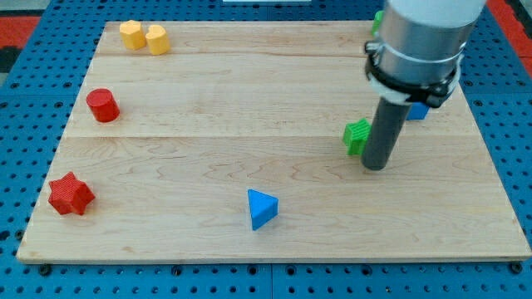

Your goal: Move the green star towards the top right

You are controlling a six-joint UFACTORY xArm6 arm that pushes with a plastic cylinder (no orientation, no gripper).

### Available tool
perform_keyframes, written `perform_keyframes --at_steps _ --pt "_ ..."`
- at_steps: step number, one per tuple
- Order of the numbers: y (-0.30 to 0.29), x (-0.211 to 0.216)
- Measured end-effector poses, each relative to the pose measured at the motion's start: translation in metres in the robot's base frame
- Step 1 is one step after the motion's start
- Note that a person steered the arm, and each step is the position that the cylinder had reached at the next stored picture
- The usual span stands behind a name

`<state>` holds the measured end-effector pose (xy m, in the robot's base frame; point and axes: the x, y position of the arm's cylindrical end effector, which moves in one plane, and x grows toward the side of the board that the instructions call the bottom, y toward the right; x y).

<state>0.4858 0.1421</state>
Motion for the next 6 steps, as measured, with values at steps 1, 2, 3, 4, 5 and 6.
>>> perform_keyframes --at_steps 1,2,3,4,5,6 --pt "-0.032 -0.023" --pt "-0.033 -0.066" --pt "-0.016 -0.124" --pt "0.011 -0.181" --pt "0.022 -0.185" --pt "0.025 -0.203"
